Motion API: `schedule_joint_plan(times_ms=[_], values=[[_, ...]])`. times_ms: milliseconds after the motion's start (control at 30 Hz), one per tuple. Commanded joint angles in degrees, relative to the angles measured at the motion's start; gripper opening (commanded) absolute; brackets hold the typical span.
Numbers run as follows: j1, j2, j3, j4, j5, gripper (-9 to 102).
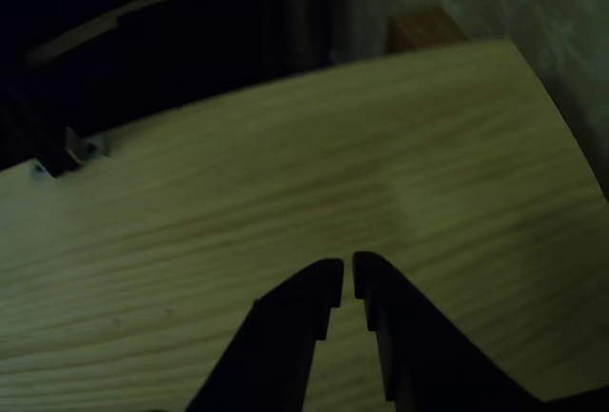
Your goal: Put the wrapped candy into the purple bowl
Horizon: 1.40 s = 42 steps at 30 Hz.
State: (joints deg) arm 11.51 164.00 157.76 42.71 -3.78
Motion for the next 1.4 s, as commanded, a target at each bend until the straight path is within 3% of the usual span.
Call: schedule_joint_plan(times_ms=[0,333,833,1367], values=[[-0.8,3.8,1.9,2.3,0.9,0],[-2.0,16.8,13.0,9.2,1.0,0],[-2.5,16.8,15.1,8.4,5.4,4],[-1.8,16.8,15.1,8.4,5.9,0]])
